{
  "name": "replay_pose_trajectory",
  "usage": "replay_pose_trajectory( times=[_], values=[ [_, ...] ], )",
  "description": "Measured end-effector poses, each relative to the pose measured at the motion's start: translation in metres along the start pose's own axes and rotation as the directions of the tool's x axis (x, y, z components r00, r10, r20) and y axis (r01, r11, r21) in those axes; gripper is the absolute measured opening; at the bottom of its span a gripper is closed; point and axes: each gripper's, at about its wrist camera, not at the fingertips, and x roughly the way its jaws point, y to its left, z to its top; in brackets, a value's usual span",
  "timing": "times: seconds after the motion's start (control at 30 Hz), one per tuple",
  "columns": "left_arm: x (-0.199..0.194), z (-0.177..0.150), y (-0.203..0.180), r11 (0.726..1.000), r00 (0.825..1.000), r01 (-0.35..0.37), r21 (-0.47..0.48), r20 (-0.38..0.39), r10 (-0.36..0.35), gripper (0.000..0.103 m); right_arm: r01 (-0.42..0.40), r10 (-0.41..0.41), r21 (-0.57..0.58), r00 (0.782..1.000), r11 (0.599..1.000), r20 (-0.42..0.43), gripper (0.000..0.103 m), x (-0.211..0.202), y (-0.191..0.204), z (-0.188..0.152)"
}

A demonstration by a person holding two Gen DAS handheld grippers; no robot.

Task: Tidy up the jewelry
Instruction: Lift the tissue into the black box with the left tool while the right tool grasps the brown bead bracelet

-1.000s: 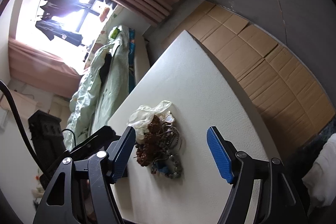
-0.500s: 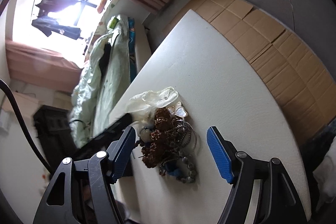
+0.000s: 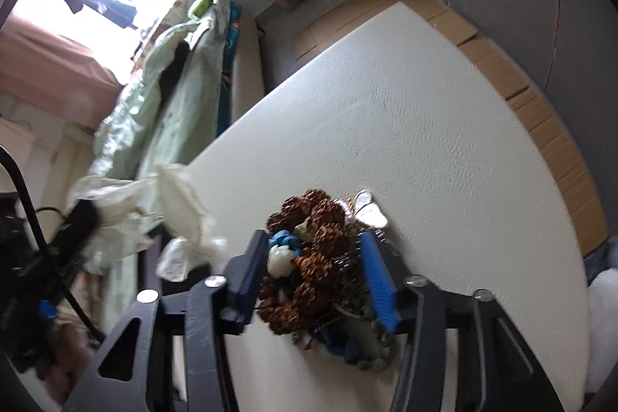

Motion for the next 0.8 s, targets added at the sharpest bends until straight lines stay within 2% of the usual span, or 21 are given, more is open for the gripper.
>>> replay_pose_trajectory(
  times=[0.07, 0.17, 0.27, 0.5, 0.8],
  values=[
    [-0.011, 0.0, 0.001, 1.0, 1.0, -0.005, -0.003, 0.016, 0.005, 0.001, 0.013, -0.013, -0.016, 1.0, 1.0, -0.011, 0.02, 0.002, 0.003, 0.001],
    [-0.029, -0.001, 0.001, 1.0, 0.999, -0.008, -0.005, 0.045, 0.008, 0.001, 0.031, -0.029, -0.06, 0.999, 0.998, 0.022, 0.02, -0.007, 0.014, -0.001],
    [-0.046, -0.001, 0.0, 1.0, 0.997, -0.017, -0.006, 0.075, 0.017, 0.001, -0.004, 0.014, -0.131, 0.997, 0.991, 0.072, 0.02, -0.026, 0.035, -0.005],
    [-0.095, -0.008, 0.013, 0.998, 0.987, -0.056, -0.03, 0.148, 0.06, 0.002, -0.018, 0.051, -0.241, 0.99, 0.97, 0.133, 0.02, -0.06, 0.081, -0.013],
    [-0.15, -0.033, 0.06, 0.984, 0.967, -0.112, -0.136, 0.213, 0.139, 0.001, -0.075, 0.154, -0.382, 0.971, 0.921, 0.181, 0.02, -0.093, 0.155, -0.023]
  ],
)
